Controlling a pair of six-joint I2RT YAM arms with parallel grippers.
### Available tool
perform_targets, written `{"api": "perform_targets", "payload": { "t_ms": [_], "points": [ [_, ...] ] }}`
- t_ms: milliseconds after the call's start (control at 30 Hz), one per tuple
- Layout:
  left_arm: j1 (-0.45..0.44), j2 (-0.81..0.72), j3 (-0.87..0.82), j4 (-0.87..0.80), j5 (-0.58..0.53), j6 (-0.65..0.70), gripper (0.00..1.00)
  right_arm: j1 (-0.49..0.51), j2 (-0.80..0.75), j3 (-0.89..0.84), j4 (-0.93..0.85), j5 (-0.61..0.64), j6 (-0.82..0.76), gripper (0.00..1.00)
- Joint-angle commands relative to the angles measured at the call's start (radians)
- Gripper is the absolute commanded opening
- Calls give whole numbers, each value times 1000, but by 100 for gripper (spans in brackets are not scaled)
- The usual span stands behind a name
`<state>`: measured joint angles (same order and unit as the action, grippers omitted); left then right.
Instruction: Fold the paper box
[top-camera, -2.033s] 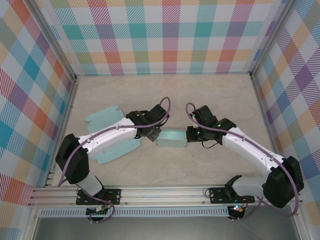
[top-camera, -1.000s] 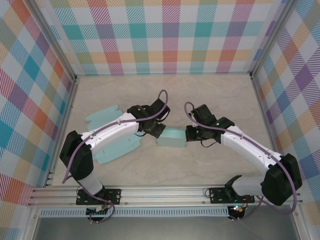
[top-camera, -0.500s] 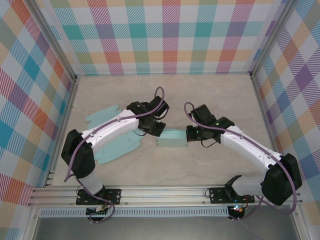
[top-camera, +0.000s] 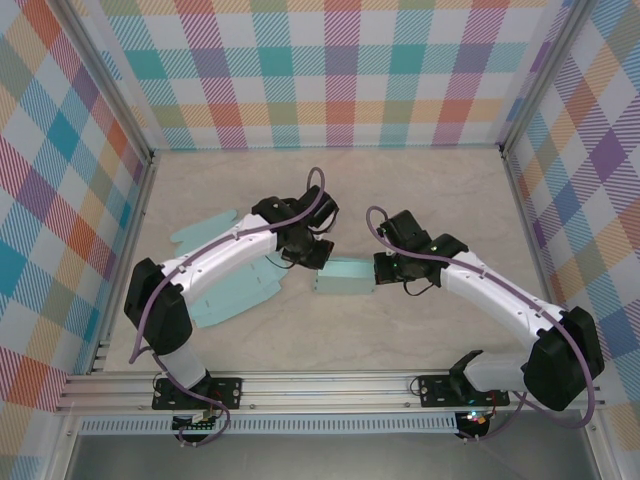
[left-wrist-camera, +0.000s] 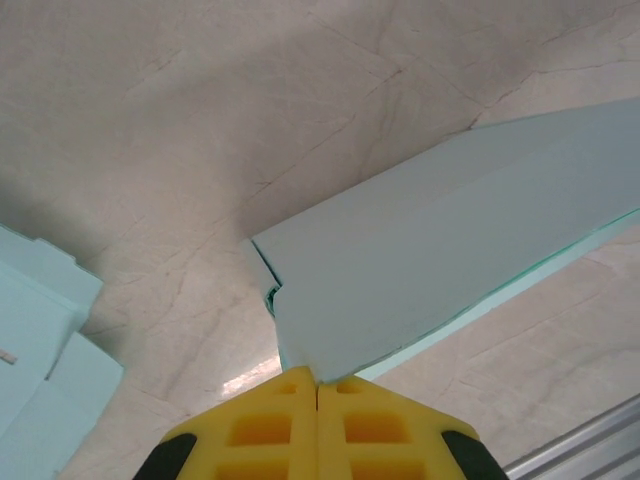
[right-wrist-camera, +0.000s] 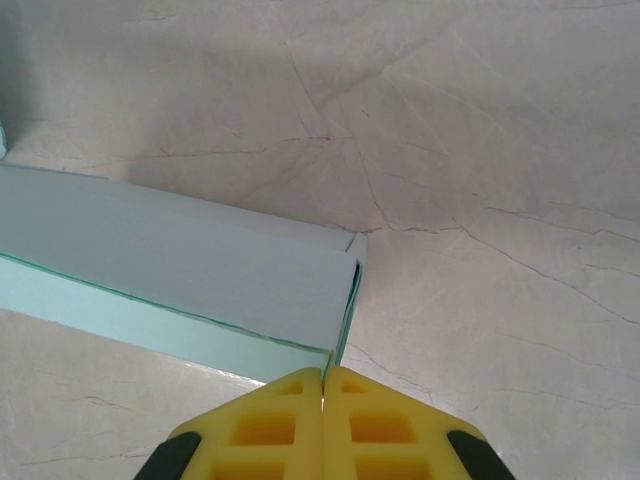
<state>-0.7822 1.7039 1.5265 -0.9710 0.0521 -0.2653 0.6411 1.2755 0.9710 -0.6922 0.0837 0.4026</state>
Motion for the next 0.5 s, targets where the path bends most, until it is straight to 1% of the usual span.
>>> {"api": "perform_targets", "payload": {
  "t_ms": [0,167,367,467],
  "points": [
    [-5,35,35,34,136,-44,0,28,3,22,-7,-31,-22,7],
    [-4,44,13,37,146,-63,0,31,3,11,27,-34,-24,15],
    [-4,42,0,29,145,-64,0,31,17,8,51,-10,-36,16],
    [-3,43,4,26,150,-60,0,30,28,11,51,9,-44,20]
  ]
}}
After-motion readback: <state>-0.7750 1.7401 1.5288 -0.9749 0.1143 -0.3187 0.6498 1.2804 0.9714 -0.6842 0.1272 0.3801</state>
